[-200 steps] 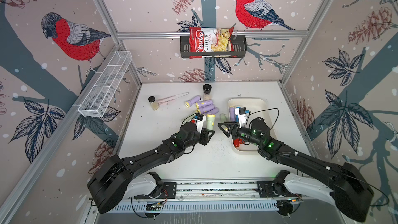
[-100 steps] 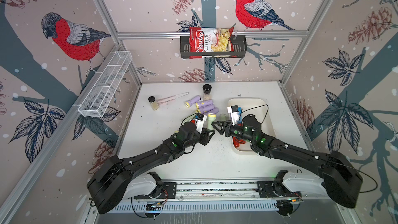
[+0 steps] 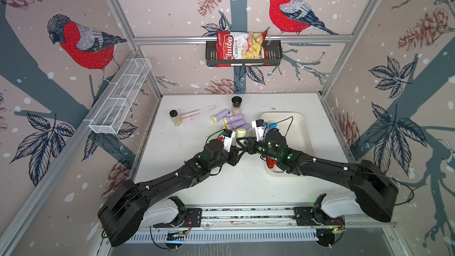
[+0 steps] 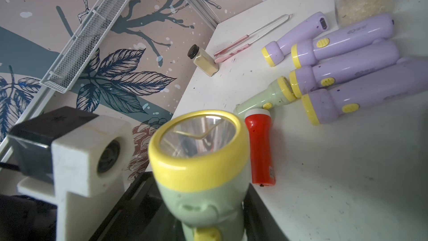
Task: Put the flashlights into the storage boxes
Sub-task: Place the flashlight at the storage box.
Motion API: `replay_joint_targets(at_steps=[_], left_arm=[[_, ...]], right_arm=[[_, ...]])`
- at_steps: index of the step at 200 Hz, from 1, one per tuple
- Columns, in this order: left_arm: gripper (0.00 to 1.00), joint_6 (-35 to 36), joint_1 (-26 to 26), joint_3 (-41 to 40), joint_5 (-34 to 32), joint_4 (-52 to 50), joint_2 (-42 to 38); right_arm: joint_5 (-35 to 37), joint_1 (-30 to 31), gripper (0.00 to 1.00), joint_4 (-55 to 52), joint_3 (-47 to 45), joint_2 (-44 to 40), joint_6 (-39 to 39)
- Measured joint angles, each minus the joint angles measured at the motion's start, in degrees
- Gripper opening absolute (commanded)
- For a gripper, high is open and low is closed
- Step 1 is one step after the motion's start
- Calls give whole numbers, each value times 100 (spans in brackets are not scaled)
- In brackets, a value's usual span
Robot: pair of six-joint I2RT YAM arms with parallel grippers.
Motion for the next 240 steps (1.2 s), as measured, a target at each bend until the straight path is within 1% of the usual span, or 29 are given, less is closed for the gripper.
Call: replay_joint_targets(at_steps=[18, 32, 64, 78, 81, 91, 110, 137, 159, 178, 205, 240], left_arm=[[18, -7, 0, -20, -76, -101, -44], [22, -7, 2, -22, -85, -142, -55], [45, 4, 2, -22, -94, -151, -81], [56, 46, -2, -22, -63, -127, -116], [61, 55, -4, -22, -66, -116, -127], [69, 55, -7, -22, -72, -98, -155], [72, 57, -7, -24, -118, -96, -201], [74, 74, -7, -26, -190, -94, -216], [74, 105, -7, 9, -214, -98, -136], [74, 107, -7, 103, -269, -101, -26], [73, 101, -7, 179, -356, -96, 138], [73, 94, -7, 269, -354, -98, 319]], right_arm=[[109, 59, 26, -76, 59, 68, -74], [151, 81, 25, -127, 76, 76, -96], [146, 46, 25, -293, 146, 31, -144], [-66, -144, 25, -455, 157, -63, -153], [-70, -201, 25, -494, 157, -92, -162], [-133, -470, 26, -667, 157, -188, -260], [-295, -1099, 28, -1099, 170, -424, -483], [-920, -2177, 28, -1915, 302, -614, -1095], [-1255, -3167, 29, -2688, 380, -608, -1650], [-1493, -3783, 30, -3493, 632, -433, -2184], [-1515, -4286, 31, -4365, 846, -162, -2813], [-1445, -4393, 32, -5154, 861, 317, -3270]])
